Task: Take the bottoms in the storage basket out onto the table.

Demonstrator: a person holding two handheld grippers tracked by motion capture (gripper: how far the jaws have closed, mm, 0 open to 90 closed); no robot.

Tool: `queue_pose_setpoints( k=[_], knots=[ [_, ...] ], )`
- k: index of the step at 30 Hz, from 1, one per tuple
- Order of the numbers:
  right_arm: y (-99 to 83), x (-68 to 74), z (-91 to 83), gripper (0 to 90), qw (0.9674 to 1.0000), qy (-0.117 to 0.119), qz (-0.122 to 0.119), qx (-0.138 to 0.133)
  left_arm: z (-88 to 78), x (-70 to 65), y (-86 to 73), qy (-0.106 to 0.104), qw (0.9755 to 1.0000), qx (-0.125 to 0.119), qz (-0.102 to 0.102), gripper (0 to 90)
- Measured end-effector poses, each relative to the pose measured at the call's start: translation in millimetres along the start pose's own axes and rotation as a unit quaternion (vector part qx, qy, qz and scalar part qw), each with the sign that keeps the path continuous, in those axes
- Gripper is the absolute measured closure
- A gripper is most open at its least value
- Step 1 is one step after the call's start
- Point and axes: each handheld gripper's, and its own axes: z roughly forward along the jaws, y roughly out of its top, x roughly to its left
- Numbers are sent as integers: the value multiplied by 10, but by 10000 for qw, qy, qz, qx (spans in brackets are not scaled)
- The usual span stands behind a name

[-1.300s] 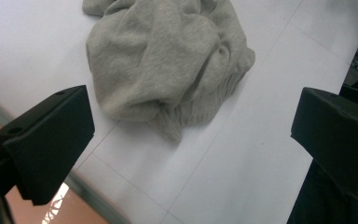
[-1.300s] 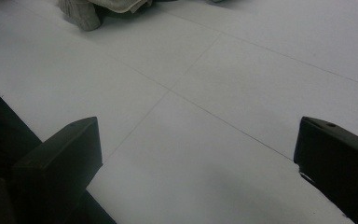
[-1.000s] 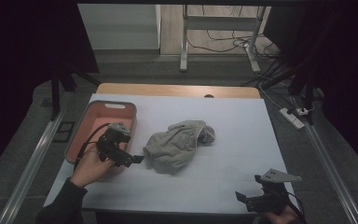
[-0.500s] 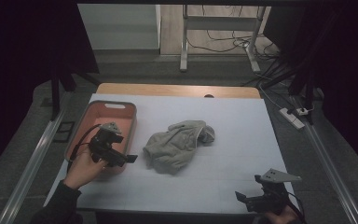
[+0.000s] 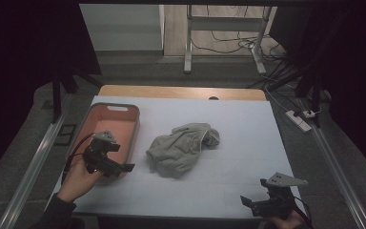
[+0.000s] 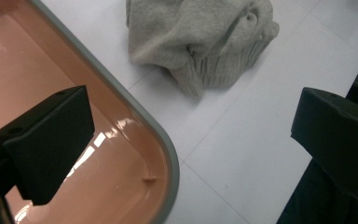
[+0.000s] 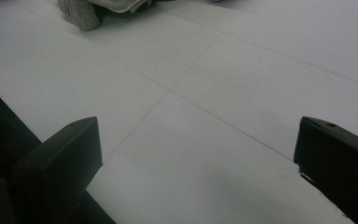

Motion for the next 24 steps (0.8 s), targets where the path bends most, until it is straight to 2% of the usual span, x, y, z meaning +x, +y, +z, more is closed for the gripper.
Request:
queue_pose_setpoints(
  k=[14, 24],
  knots=[
    [6, 3, 9, 9, 10000, -5, -16, 16, -113, -154, -339, -56, 9996, -222, -190, 0],
    [7, 3, 11, 9, 10000, -9, -11, 21, -187, -297, -575, 19, 9991, -345, -263, 0]
  ],
)
